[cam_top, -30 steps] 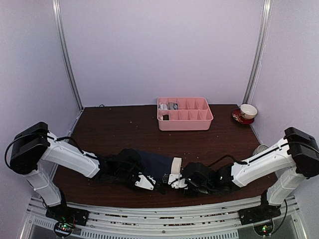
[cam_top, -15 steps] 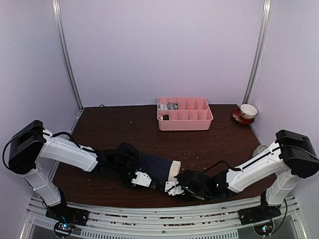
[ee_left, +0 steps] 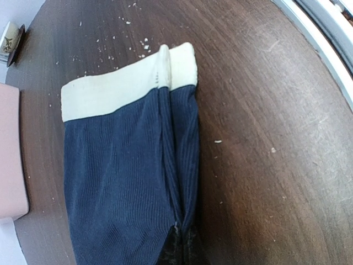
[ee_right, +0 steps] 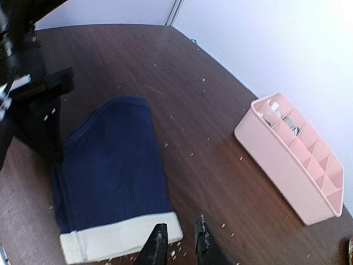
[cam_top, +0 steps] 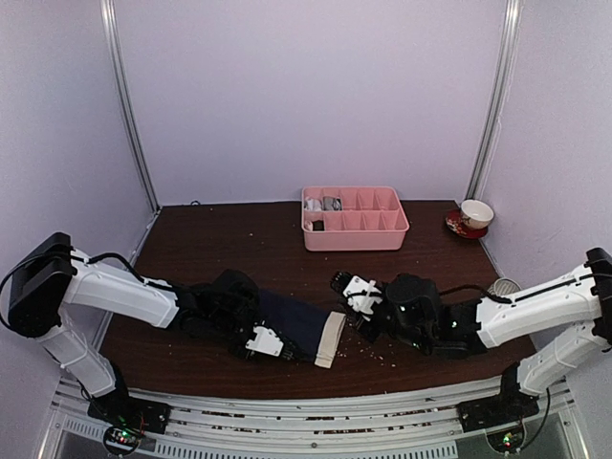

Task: Roll the underwear
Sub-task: Pick up the underwear from the center of the board, then adjust the underwear at the center of the board.

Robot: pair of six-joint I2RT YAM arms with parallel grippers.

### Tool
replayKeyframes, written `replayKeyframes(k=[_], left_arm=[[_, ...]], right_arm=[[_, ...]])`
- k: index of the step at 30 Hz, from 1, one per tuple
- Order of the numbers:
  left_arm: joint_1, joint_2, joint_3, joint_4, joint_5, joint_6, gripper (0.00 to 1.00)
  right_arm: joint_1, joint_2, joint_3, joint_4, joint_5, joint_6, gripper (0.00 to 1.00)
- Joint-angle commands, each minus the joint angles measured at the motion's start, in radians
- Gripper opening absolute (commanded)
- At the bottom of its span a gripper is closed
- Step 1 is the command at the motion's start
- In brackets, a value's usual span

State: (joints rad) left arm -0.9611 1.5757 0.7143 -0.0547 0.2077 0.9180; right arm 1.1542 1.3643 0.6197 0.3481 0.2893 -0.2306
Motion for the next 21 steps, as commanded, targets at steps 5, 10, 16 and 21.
replayKeyframes(k=[5,10,16,21], left_arm=[[0.005,-0.027,-0.010,-0.004,0.029,0.020,0.00],[0.005,-0.026,-0.023,0.000,0.031,0.022,0.00],[0.005,-0.047,-0.046,0.006,0.024,0.027,0.00],[0.006,-0.070,-0.043,-0.003,0.023,0.027,0.00]], right_arm=[[-0.105,0.340,0.422,-0.241,-0.302,0.165,0.00],[-0.128,0.580,0.649,-0.310,-0.416,0.202,0.00],[-0.172,0.755,0.791,-0.394,-0.509,0.237,0.00],[-0.197,0.819,0.808,-0.468,-0.571,0.246,0.00]])
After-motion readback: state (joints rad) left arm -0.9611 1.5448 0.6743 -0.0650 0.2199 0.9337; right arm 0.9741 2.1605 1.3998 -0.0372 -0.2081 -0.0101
